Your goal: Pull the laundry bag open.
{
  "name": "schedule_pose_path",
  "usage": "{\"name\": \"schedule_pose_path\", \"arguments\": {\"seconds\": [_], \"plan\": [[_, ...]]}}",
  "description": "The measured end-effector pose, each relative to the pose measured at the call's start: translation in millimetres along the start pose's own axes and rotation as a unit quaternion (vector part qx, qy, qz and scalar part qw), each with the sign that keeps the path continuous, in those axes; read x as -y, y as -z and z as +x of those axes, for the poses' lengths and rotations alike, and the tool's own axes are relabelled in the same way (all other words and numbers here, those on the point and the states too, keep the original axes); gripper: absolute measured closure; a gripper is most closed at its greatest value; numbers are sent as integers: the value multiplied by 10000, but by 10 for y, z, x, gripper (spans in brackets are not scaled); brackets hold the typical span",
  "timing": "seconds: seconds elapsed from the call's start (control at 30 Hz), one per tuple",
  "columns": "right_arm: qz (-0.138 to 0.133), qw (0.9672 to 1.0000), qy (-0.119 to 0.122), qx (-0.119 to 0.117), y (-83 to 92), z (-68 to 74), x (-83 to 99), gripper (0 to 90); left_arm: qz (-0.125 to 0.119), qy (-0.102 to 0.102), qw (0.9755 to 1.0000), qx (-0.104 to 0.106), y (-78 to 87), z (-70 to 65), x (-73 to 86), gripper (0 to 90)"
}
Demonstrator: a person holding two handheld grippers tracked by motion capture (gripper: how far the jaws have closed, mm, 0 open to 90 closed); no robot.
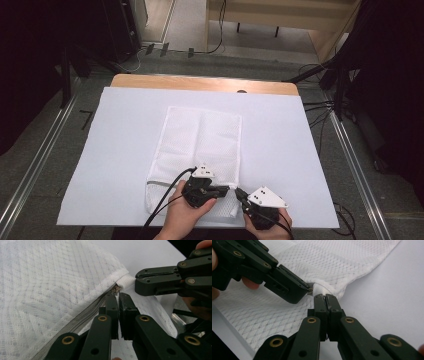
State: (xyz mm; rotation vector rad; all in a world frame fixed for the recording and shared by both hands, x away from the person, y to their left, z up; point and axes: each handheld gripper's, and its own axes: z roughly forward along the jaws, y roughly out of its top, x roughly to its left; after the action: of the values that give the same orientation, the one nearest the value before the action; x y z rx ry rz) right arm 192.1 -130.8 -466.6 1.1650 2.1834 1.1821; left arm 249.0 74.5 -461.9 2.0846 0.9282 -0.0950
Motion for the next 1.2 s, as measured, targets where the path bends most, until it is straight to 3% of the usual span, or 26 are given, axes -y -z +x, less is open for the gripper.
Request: {"name": "schedule_pose_path", "arguments": {"seconds": [0.27,0.57,0.97,1.07,1.2], "plan": [[101,9997,0,241,21,-12,-53,900,90,-36,9999,-114,49,52,-9,883],[77,9995,-72,290,60,-75,-51,900,33,54,9997,-228,220,185,52,882],[71,9994,-110,327,54,-110,-50,900,-137,267,9986,-439,602,424,277,882],[81,9992,-114,381,48,-120,-51,900,-198,359,9973,-614,758,519,355,882],[89,9991,-155,373,55,-160,-44,900,-278,467,9961,-688,878,604,416,882]]}}
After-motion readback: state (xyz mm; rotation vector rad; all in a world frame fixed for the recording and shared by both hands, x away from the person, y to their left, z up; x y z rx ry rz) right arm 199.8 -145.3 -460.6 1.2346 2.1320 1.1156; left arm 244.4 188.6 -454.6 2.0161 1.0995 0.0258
